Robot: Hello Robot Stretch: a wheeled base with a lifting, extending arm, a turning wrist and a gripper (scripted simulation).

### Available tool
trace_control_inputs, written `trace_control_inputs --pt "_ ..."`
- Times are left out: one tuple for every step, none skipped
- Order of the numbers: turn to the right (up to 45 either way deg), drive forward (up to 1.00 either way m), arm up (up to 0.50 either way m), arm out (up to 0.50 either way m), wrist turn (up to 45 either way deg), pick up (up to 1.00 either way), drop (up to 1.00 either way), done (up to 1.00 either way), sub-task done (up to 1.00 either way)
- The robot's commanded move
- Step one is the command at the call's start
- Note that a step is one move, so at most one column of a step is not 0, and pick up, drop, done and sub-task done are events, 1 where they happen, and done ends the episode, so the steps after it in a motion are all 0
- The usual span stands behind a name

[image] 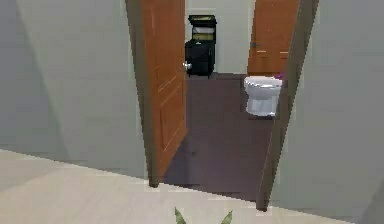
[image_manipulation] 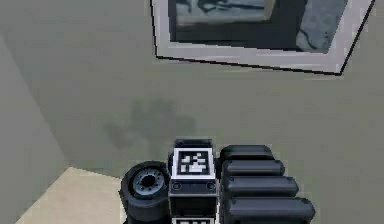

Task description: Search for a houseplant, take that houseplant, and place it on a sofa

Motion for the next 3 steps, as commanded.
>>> trace_control_inputs --pt "0.0 0.90 0.00 0.00 0.0 0.00 0.00 0.00 0.00" --pt "12.0 0.00 0.00 0.00 0.0 0.00 0.00 0.00 0.00" --pt "0.0 1.00 0.00 0.00 0.0 0.00 0.00 0.00 0.00"
